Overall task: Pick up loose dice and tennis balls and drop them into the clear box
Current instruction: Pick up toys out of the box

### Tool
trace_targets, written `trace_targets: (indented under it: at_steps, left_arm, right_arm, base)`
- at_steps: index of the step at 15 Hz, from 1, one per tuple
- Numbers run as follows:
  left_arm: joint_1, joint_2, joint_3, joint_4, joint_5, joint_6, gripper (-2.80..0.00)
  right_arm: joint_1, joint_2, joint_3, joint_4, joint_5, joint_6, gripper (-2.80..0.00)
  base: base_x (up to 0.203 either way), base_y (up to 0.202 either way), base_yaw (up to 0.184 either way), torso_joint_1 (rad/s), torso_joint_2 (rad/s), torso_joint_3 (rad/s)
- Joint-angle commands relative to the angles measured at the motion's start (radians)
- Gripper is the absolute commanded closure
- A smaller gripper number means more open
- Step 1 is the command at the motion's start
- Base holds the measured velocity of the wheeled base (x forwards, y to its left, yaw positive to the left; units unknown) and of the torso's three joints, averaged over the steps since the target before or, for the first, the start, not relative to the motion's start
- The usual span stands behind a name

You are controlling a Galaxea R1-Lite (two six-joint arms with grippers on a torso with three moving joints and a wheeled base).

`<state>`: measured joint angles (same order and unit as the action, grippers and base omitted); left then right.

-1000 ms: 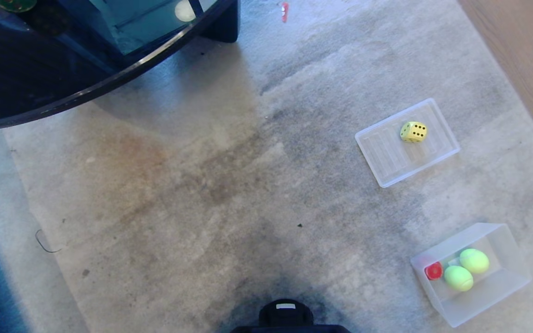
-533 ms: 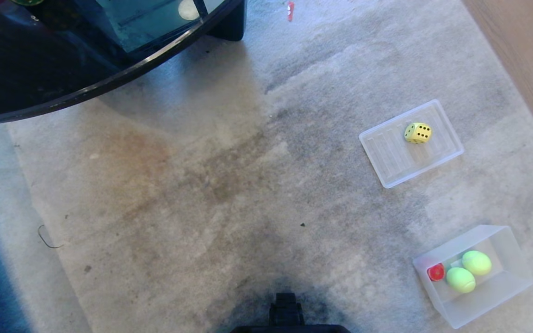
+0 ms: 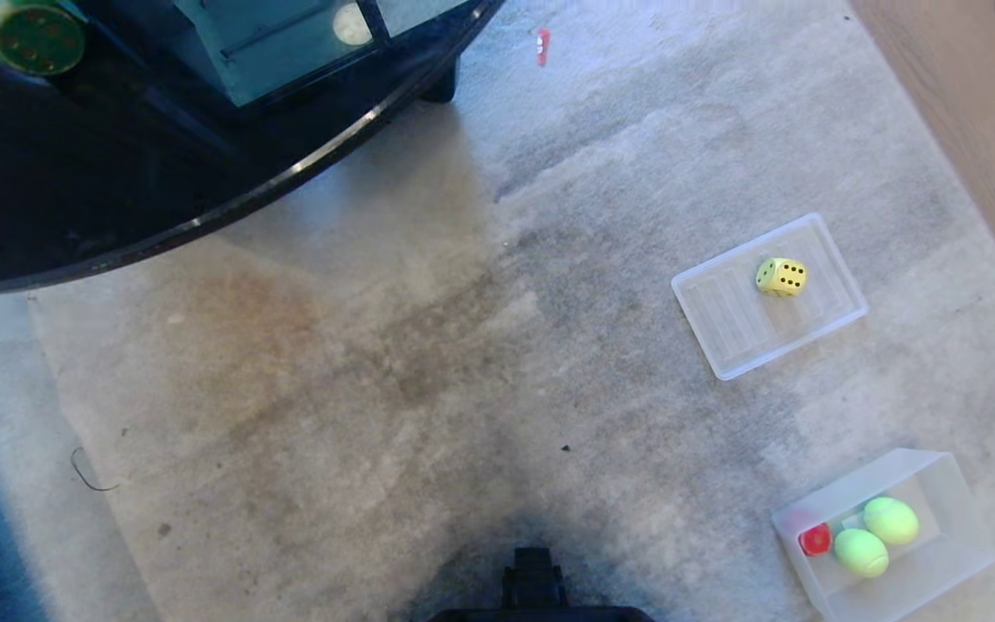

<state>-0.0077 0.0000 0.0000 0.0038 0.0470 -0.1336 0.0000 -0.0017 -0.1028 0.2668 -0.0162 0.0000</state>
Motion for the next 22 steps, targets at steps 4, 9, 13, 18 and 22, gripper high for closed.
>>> trace_targets:
  at_steps: [4,9,13,18,22]
  left_arm:
    - [0.0,0.0,0.0,0.001,0.001,0.002,0.0]
    - [0.0,0.0,0.0,0.001,-0.004,0.006,0.0]
    - [0.0,0.0,0.0,-0.001,0.005,-0.011,0.0]
    - [0.0,0.0,0.0,0.0,0.002,-0.006,0.0]
    - [0.0,0.0,0.0,-0.001,0.002,-0.006,0.0]
  right_arm:
    - [0.0,0.002,0.0,0.002,0.001,0.0,0.0]
    - [0.0,0.002,0.0,0.002,-0.001,0.002,0.0]
    - [0.0,0.002,0.0,0.002,0.001,0.0,0.0]
    - [0.0,0.002,0.0,0.002,-0.001,0.002,0.0]
    - [0.0,0.002,0.0,0.002,0.001,0.0,0.0]
  base:
    - [0.184,0.0,-0.002,0.002,0.0,0.002]
    - [0.158,0.0,0.0,0.001,0.01,0.003]
    - [0.0,0.0,0.0,0.0,0.0,0.0]
    - [0.0,0.0,0.0,0.001,0.0,-0.044]
    - [0.0,0.0,0.0,0.002,0.0,-0.182]
